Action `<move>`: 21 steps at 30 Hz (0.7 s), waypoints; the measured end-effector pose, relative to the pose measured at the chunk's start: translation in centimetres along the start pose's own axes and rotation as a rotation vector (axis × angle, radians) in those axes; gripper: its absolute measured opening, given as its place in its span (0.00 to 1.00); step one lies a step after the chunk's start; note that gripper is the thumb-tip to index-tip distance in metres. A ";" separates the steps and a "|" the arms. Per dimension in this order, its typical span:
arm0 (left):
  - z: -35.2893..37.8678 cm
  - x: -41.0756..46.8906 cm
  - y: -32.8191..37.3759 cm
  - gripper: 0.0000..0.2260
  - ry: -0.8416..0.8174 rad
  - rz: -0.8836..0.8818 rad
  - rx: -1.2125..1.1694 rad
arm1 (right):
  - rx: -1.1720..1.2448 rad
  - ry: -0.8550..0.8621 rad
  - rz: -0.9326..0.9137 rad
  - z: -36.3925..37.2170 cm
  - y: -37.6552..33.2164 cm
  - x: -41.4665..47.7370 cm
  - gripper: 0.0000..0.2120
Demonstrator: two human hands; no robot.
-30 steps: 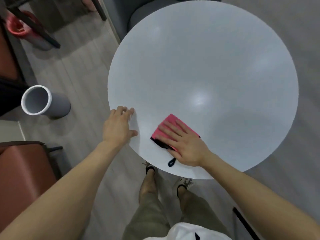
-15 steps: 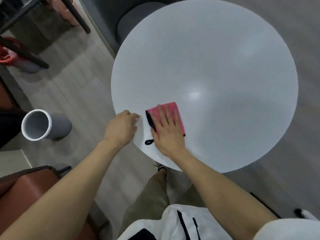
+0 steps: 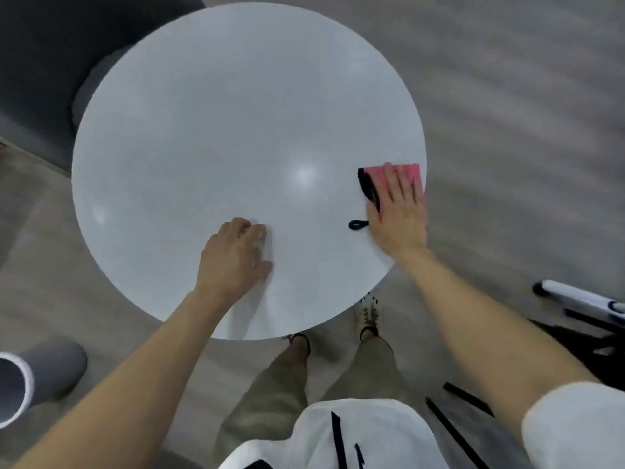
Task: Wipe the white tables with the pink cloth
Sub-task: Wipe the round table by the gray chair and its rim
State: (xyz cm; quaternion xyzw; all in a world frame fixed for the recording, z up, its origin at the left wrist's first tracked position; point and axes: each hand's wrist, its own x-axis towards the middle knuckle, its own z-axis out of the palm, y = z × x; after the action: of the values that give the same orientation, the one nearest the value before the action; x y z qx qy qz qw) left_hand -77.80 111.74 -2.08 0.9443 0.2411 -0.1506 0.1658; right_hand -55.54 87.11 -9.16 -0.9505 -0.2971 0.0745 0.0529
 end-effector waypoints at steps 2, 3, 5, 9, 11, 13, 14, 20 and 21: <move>-0.3 0.4 1.1 0.36 -0.040 0.001 0.011 | 0.053 0.040 0.074 0.9 -4.9 -2.0 0.31; -0.5 0.7 1.5 0.38 -0.059 0.004 0.037 | 0.100 0.038 0.002 1.3 -7.3 -3.6 0.31; -1.1 1.5 2.4 0.41 -0.103 0.010 0.134 | 0.173 0.000 -0.277 2.1 -10.0 -7.4 0.30; -2.3 4.0 4.4 0.42 -0.094 -0.053 0.149 | 0.191 -0.116 -0.817 2.6 -5.3 -9.0 0.28; -2.9 5.9 6.0 0.46 -0.078 -0.108 0.106 | 0.130 -0.122 -0.976 1.8 -0.6 -5.4 0.28; -3.2 8.0 7.7 0.53 -0.111 -0.177 0.078 | 0.065 -0.099 -0.950 0.7 4.2 0.5 0.28; -3.2 8.9 8.5 0.57 -0.146 -0.215 0.066 | 0.052 -0.074 -0.869 -0.1 6.3 3.8 0.28; -2.2 11.1 9.4 0.65 -0.193 -0.315 0.079 | 0.086 -0.013 -0.208 -2.0 8.6 14.7 0.31; -2.2 11.0 9.3 0.65 -0.196 -0.317 0.088 | 0.090 0.019 -0.153 -1.7 6.6 13.7 0.31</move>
State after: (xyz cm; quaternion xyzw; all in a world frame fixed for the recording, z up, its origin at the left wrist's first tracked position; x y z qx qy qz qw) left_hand -63.41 109.37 -1.90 0.8816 0.3628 -0.2765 0.1211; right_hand -40.41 89.48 -9.94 -0.9224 -0.3645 0.0744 0.1040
